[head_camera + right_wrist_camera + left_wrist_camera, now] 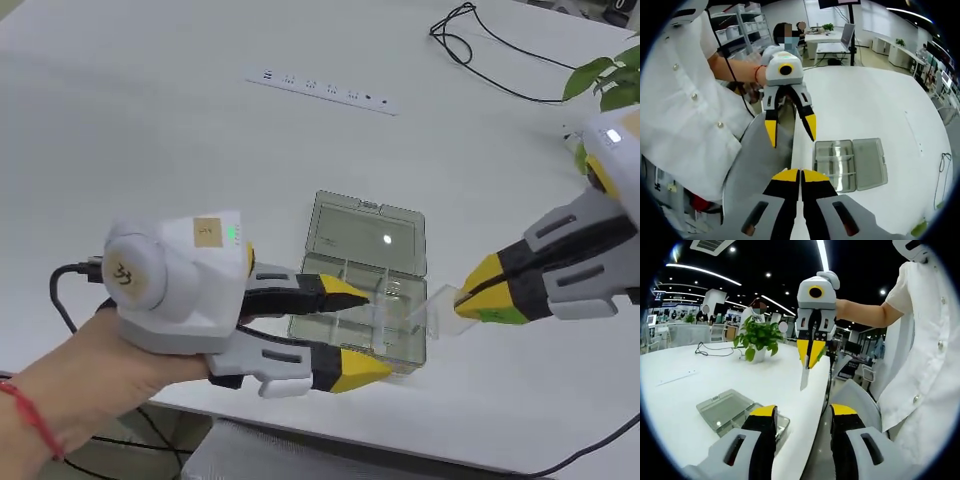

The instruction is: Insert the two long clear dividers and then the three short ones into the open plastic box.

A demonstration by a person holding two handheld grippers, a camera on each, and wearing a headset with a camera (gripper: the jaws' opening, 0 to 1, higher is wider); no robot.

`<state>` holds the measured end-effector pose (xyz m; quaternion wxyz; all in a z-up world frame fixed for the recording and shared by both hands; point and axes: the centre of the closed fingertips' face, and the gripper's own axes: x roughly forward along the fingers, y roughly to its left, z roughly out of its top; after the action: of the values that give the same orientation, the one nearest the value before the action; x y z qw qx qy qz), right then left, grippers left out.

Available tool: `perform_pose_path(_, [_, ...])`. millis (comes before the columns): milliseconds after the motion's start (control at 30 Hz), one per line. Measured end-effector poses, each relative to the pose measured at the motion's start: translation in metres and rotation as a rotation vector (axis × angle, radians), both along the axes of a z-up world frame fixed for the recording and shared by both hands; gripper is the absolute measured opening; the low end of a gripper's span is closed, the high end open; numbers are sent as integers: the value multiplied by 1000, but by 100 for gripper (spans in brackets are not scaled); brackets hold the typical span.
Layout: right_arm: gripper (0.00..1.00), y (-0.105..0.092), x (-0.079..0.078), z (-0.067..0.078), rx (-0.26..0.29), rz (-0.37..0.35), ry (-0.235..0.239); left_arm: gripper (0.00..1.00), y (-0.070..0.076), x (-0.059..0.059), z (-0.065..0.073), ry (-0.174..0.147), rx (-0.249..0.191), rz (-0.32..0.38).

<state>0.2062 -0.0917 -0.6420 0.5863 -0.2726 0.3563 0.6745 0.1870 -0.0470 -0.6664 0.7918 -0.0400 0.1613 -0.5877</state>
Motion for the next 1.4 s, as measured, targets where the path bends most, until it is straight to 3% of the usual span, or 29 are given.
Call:
perform_pose_path(433, [2, 0, 32, -28, -49, -38, -52, 66, 22, 12, -21, 27, 37, 76])
perform_pose_path(600, [2, -4, 45, -51, -105, -31, -96, 76, 29, 16, -31, 40, 46, 104])
perform_pose_path(700, [2, -3, 49, -62, -117, -38, -96, 82, 33, 16, -38, 49, 56, 114])
perform_pose_path(1000, [2, -8, 59, -107, -179, -21, -109, 91, 41, 17, -48, 73, 67, 138])
perform_pose_path(1400, [2, -8, 62, -123, -203, -16, -97, 94, 43, 17, -51, 87, 58, 151])
